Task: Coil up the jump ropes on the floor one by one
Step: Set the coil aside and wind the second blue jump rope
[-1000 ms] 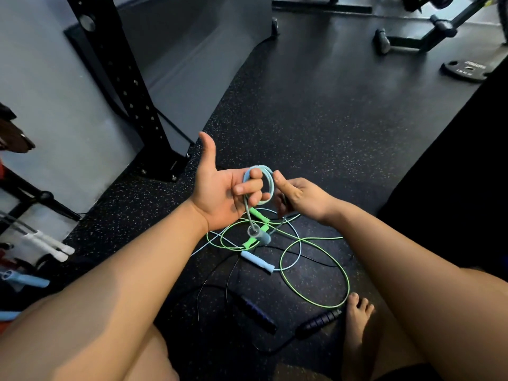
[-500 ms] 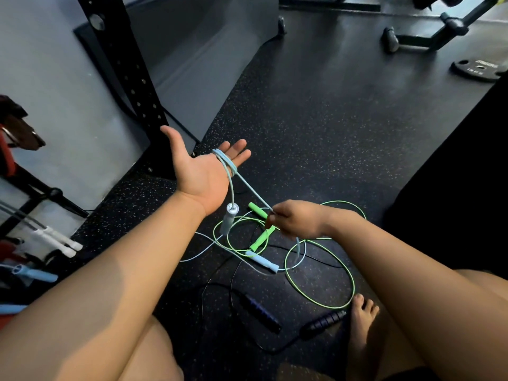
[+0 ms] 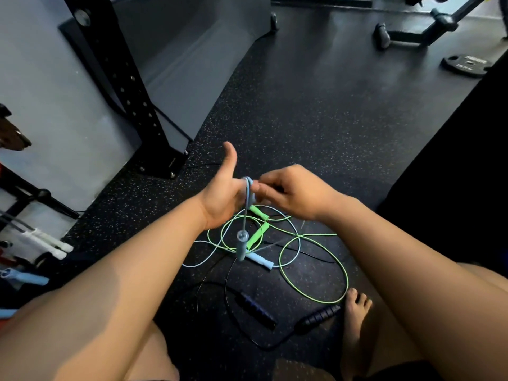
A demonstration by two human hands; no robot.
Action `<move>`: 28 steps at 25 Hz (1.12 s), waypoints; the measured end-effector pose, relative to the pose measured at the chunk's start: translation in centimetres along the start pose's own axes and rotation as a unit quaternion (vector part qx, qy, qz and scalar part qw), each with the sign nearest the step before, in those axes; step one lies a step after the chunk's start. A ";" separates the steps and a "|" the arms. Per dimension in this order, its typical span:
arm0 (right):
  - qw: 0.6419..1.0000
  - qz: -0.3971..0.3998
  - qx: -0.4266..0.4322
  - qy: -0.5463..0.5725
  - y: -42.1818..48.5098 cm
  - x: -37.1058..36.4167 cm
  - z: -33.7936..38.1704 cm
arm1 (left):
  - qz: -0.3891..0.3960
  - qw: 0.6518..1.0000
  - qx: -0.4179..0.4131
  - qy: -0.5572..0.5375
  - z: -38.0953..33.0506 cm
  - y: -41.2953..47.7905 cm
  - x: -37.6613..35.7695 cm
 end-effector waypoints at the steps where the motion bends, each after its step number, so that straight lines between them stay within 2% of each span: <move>1: 0.999 -0.018 -0.020 0.017 0.0 0.6 -1.1 | 0.046 0.999 0.009 0.018 0.3 -0.1 -1.3; 3: 0.996 -0.050 -0.063 0.048 -0.2 1.5 -3.2 | 0.105 0.993 0.027 0.038 0.5 -0.5 -3.2; 6: 0.988 -0.069 -0.110 0.082 -0.7 1.8 -5.6 | 0.120 0.992 0.032 0.022 -0.1 -1.1 -4.2; 11: 0.975 -0.046 -0.165 0.140 -1.3 -0.2 -7.8 | 0.091 0.992 -0.028 -0.079 -2.5 -1.2 -3.7; 14: 0.954 -0.029 -0.218 0.206 -1.8 -2.1 -9.0 | 0.057 0.973 -0.085 -0.206 -3.9 -1.5 -2.4; 16: 0.937 0.020 -0.235 0.260 -2.1 -4.2 -9.1 | 0.021 0.948 -0.143 -0.285 -5.1 -1.9 -0.7; 20: 0.892 0.202 -0.241 0.324 -3.2 -8.8 -7.0 | -0.063 0.904 -0.245 -0.346 -6.4 -2.7 2.3; 22: 0.891 0.246 -0.229 0.305 -3.3 -9.1 -6.1 | -0.102 0.896 -0.263 -0.342 -6.3 -2.8 3.1; 24: 0.921 0.246 -0.188 0.238 -2.8 -8.2 -5.0 | -0.142 0.908 -0.252 -0.303 -5.9 -2.5 3.9; 26: 0.945 0.223 -0.140 0.192 -1.9 -7.0 -3.5 | -0.179 0.939 -0.208 -0.207 -4.7 -1.7 4.5; 28: 0.960 0.197 -0.102 0.170 -1.3 -5.6 -2.2 | -0.194 0.970 -0.131 -0.063 -3.2 -0.6 4.2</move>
Point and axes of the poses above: each hand's wrist, its own y-axis towards the middle knuckle, its own x-axis out of the back of the hand, z = x × y, the point moved 10 cm from there along y, towards the middle knuckle, and after that the axes turned 5 degrees about z, right-handed, at the moved point
